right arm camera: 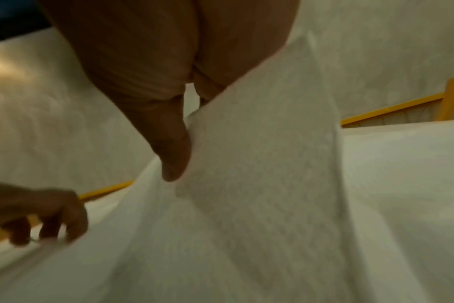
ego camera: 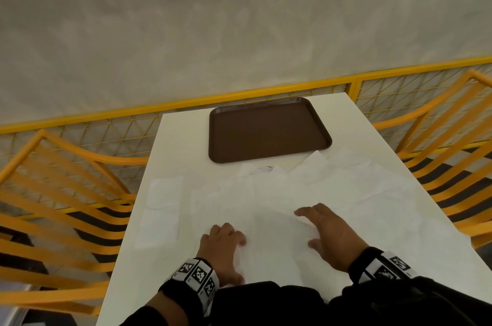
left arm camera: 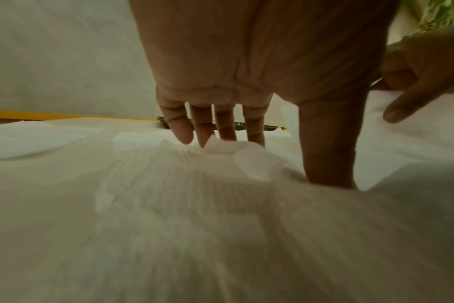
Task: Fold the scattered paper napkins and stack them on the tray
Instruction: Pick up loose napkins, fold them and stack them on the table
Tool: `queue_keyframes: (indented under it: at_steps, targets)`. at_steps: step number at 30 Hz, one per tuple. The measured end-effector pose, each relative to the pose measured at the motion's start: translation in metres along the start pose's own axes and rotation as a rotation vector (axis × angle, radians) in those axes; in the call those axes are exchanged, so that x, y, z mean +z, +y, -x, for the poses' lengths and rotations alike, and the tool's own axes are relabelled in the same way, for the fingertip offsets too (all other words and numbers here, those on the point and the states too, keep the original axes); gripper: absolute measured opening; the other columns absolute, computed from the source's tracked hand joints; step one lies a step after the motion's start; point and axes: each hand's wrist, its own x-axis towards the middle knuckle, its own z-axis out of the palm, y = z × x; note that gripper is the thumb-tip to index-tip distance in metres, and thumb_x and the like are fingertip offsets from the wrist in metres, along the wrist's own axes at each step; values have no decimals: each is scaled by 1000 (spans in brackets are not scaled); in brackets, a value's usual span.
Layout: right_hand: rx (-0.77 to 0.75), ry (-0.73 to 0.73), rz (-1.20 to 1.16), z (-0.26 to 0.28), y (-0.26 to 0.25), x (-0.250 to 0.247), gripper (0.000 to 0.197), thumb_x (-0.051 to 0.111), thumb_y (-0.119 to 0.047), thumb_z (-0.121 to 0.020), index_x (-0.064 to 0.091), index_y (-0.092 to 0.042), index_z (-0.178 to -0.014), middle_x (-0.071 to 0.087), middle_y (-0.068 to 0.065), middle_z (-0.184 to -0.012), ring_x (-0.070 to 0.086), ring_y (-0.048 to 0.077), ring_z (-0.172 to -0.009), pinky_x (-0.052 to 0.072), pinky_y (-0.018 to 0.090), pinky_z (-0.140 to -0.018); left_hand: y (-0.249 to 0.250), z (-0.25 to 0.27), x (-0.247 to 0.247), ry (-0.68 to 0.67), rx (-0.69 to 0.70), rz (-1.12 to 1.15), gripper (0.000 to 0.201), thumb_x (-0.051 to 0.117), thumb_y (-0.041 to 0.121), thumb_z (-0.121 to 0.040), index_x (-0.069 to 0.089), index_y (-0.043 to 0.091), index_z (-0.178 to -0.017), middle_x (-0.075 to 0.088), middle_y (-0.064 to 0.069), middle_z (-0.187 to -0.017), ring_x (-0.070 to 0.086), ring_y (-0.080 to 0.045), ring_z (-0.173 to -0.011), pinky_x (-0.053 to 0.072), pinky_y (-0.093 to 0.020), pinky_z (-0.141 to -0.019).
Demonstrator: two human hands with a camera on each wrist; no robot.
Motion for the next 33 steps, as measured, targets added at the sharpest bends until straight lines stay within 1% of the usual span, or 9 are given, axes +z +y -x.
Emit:
queue_keyframes:
  at_steps: [3, 5, 7, 9, 14, 18, 22, 26, 33]
  targets:
    - [-39, 46, 75, -5, -11, -22, 43, 65, -21, -85, 51, -32, -124, 59, -11, -109, 58, 12, -96, 41, 22, -87, -1, 1, -4, -27, -22, -8, 32, 72, 53, -61, 45, 37, -67, 39, 12, -105, 38, -16, -113, 30, -34, -93]
    - [-41, 53, 172, -7, -17, -34, 29, 60, -30, -88, 55, -31, -117, 65, -10, -105, 61, 14, -98, 42, 28, -89, -3, -1, -4, 16, -21, 67, 30, 71, 53, -63, 51, 44, -83, 42, 12, -112, 39, -17, -117, 31, -35, -97]
    - [-47, 45, 160, -8, -22, -45, 17, 58, -33, -89, 62, -29, -106, 65, -12, -96, 60, 14, -92, 41, 27, -82, -3, -3, -7, 95, 15, 195, 71, 73, 54, -59, 43, 44, -123, 36, 14, -131, 35, -15, -124, 31, -36, -105]
    - [-61, 32, 59, -10, -28, -56, 11, 60, -32, -89, 66, -25, -96, 61, -13, -85, 56, 11, -83, 38, 23, -73, 0, -3, -17, 162, 79, 342, 97, 76, 55, -55, 30, 38, -139, 30, 16, -142, 33, -12, -129, 30, -36, -110]
    - [-49, 181, -164, -20, -44, -81, 26, 56, -37, -92, 57, -17, -75, 60, -6, -69, 53, 6, -65, 37, 15, -59, -1, 5, -51, -256, 191, 866, 85, 81, 34, -62, 36, 38, -134, 44, 14, -138, 41, -9, -132, 37, -23, -99]
    - [94, 279, -558, -23, -47, -92, 13, 58, -16, -86, 61, -8, -77, 66, 12, -75, 55, 16, -64, 45, 29, -61, -2, 12, -59, -511, 376, 1141, 101, 76, 7, -58, 27, 31, -144, 43, -3, -146, 41, -25, -134, 34, -39, -104]
    - [133, 252, -997, -19, -48, -92, 19, 63, -12, -77, 67, -20, -94, 66, 10, -77, 59, 25, -69, 47, 40, -68, 3, 4, -51, -433, 327, 1362, 97, 73, -3, -66, 27, 32, -143, 57, -9, -129, 56, -26, -116, 41, -44, -100]
    - [37, 168, -778, -12, -38, -86, 41, 58, -1, -83, 63, -33, -107, 68, 7, -70, 63, 22, -67, 49, 37, -69, 4, 2, -52, -254, 164, 1763, 70, 75, 33, -71, 47, 16, -133, 64, -14, -104, 62, -24, -87, 47, -37, -80]
    - [75, 85, -706, -11, -34, -71, 37, 46, 4, -90, 71, -20, -75, 72, 6, -88, 67, 27, -77, 53, 39, -72, 14, 4, -56, -191, 150, 1348, 44, 66, 22, -77, 51, 22, -118, 64, 4, -79, 59, -10, -72, 46, -19, -65]
